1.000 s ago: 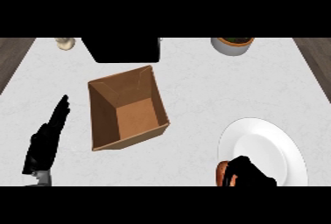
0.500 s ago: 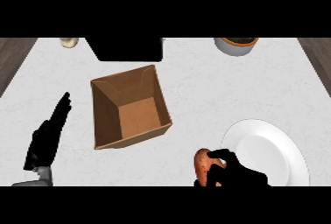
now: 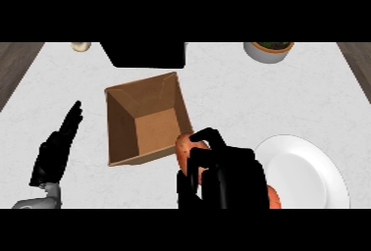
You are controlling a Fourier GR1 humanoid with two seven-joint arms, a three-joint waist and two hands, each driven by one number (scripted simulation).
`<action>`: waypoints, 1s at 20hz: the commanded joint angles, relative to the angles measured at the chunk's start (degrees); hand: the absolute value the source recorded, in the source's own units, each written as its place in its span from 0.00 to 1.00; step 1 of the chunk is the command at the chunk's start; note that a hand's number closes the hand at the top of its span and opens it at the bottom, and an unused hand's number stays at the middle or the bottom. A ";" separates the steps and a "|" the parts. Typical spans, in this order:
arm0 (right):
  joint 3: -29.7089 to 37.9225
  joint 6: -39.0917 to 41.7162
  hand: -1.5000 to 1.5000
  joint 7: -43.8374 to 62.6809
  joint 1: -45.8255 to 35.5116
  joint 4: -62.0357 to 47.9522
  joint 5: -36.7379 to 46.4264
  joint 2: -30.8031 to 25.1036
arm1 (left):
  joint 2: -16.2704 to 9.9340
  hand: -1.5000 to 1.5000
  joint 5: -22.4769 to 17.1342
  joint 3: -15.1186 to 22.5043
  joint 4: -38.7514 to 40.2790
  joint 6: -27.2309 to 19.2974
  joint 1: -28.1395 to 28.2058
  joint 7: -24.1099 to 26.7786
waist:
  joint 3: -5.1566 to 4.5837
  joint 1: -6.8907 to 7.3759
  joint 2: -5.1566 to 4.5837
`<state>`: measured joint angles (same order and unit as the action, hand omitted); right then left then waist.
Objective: Pick the sweet potato from the plate and place it in the cardboard box
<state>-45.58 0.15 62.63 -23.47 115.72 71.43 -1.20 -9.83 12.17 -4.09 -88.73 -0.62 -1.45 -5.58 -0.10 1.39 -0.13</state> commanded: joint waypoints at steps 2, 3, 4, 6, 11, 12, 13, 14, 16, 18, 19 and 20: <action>6.40 -2.12 1.00 8.84 -14.47 -11.17 -10.05 1.14 | 1.47 0.50 0.50 0.95 0.82 -0.61 1.04 1.63 | 0.01 0.43 -0.09; 7.45 -6.10 1.00 8.05 -16.24 -16.05 -11.42 1.15 | 1.25 0.50 1.33 1.52 1.23 -0.60 -0.43 0.80 | 0.01 0.96 -0.31; 6.56 -7.01 1.00 8.42 -17.08 -18.57 -12.12 1.16 | 0.24 0.50 -0.36 0.35 -1.42 0.66 1.64 0.54 | 0.04 0.99 -0.09; 9.65 -7.61 1.00 7.07 -20.65 -23.36 -16.15 1.16 | 0.40 0.50 0.22 0.38 1.44 0.37 1.18 2.82 | 0.01 0.94 -0.25; 10.41 -13.64 1.00 3.83 -26.76 -38.52 -23.48 1.17 | 0.95 0.50 0.41 1.11 0.47 0.44 -1.19 -0.09 | 0.04 1.42 -0.40; 8.74 -14.77 1.00 4.94 -28.07 -40.90 -24.19 1.18 | 1.09 0.50 0.94 0.55 2.54 -0.56 -1.15 1.96 | 0.02 1.42 -0.41; 9.17 -17.39 1.00 1.49 -25.43 -43.30 -24.22 1.18 | 0.26 0.50 0.30 0.10 1.88 0.44 0.63 2.67 | 0.05 1.27 -0.40; 8.05 -16.10 1.00 5.38 -28.82 -43.44 -26.66 1.18 | 1.51 0.50 1.01 1.83 -0.50 0.08 3.01 2.54 | 0.05 1.54 -0.17; 7.39 -19.03 1.00 4.23 -31.20 -49.44 -29.38 1.18 | 1.36 0.50 0.96 1.28 0.06 -0.19 -1.53 -0.56 | 0.05 1.78 -0.37; 8.02 -23.04 0.00 4.87 -30.54 -51.56 -31.84 1.18 | 0.28 0.50 0.59 0.78 0.18 0.80 -2.22 -1.03 | 0.05 2.62 -0.57; 12.38 -24.09 0.00 -0.06 -32.31 -55.68 -32.44 1.18 | 0.64 0.50 0.30 0.96 0.02 0.91 -3.25 -1.83 | 0.07 2.58 -0.82; 9.76 -25.87 0.00 -0.69 -30.23 -57.26 -34.11 1.18 | -0.08 0.50 0.13 -0.01 1.46 0.94 -1.43 1.52 | 0.04 2.54 -0.76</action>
<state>-35.41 -17.15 59.46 -52.82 65.97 41.86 -0.37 -9.14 12.79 -3.14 -88.35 -0.14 -2.91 -5.63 -0.05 3.53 -0.70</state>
